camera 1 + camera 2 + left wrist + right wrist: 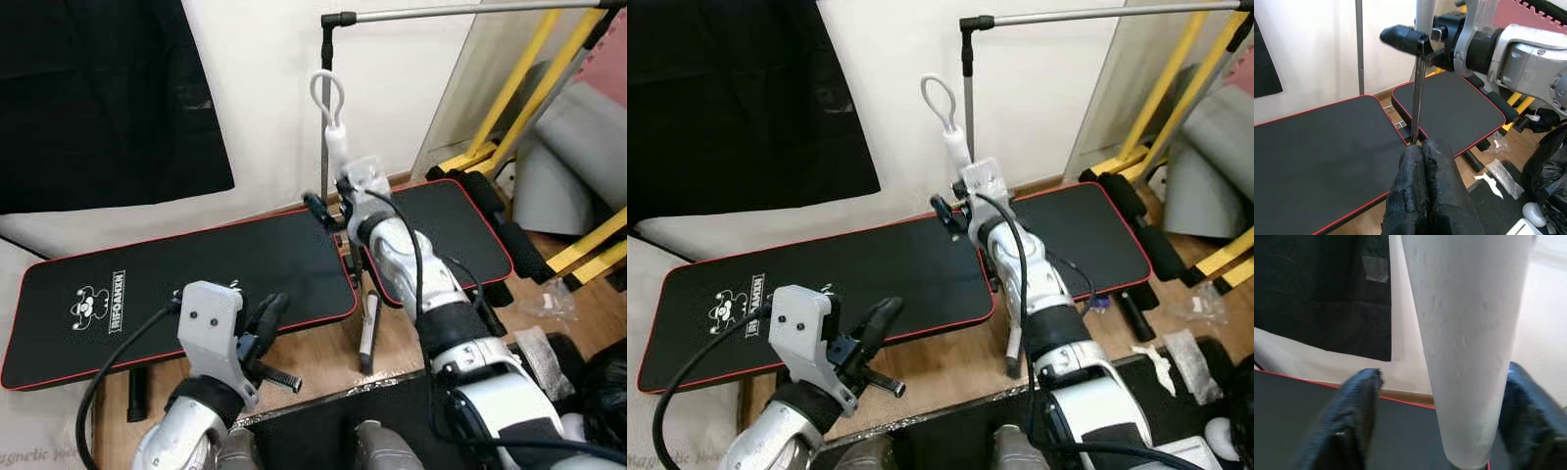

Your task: Sweep floor

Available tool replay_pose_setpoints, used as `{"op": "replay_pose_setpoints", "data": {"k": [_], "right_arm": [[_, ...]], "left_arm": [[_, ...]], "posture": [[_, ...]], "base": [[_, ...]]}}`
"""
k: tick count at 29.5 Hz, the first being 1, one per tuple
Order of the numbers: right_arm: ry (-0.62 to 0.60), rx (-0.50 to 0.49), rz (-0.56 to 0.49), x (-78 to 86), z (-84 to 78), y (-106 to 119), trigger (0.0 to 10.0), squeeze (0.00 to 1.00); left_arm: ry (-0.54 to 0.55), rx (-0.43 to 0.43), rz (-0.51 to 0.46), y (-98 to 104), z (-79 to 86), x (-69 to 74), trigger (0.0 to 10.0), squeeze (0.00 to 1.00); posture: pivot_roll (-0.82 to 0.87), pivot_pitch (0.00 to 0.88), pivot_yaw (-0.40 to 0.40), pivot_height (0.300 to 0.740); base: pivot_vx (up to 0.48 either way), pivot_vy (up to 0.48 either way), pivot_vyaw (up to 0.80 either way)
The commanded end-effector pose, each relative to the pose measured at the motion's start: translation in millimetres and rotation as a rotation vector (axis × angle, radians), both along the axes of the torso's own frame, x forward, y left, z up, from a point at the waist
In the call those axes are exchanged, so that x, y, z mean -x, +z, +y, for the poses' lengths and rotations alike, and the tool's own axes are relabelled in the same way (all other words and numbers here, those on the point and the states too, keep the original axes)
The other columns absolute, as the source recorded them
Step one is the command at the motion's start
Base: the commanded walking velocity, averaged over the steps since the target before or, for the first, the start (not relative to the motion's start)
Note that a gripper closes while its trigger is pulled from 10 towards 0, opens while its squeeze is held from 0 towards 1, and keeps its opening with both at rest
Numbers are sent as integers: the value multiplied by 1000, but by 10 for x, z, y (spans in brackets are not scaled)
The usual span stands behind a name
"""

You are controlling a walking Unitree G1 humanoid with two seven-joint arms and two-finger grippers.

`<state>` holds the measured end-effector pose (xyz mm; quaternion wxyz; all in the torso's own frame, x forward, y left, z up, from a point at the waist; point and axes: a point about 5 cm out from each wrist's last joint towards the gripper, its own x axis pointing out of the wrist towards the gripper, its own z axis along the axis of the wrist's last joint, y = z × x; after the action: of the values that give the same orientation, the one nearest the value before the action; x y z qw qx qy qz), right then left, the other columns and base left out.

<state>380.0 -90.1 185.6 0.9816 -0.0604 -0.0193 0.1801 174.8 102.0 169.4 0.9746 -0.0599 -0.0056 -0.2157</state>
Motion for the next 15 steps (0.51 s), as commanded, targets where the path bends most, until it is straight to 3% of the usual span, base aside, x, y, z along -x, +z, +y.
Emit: {"op": "replay_pose_setpoints", "data": {"k": [1, 7, 15], "right_arm": [[-3, -17, 4, 1, 5, -32, 0, 0], [9, -21, -12, -11, -18, 17, 0, 0], [42, -24, -23, -4, -114, 34, 0, 0]], "left_arm": [[12, -4, 16, -10, -8, 20, 10000, 0], [10, 4, 15, -12, -10, -22, 10000, 0], [9, 10, 2, -38, 30, -180, 10000, 0]], "posture": [[61, 247, -60, 740], [46, 236, -61, 740], [6, 177, -46, 740]], "base": [[0, 0, 0], [0, 0, 0], [0, 0, 0]]}}
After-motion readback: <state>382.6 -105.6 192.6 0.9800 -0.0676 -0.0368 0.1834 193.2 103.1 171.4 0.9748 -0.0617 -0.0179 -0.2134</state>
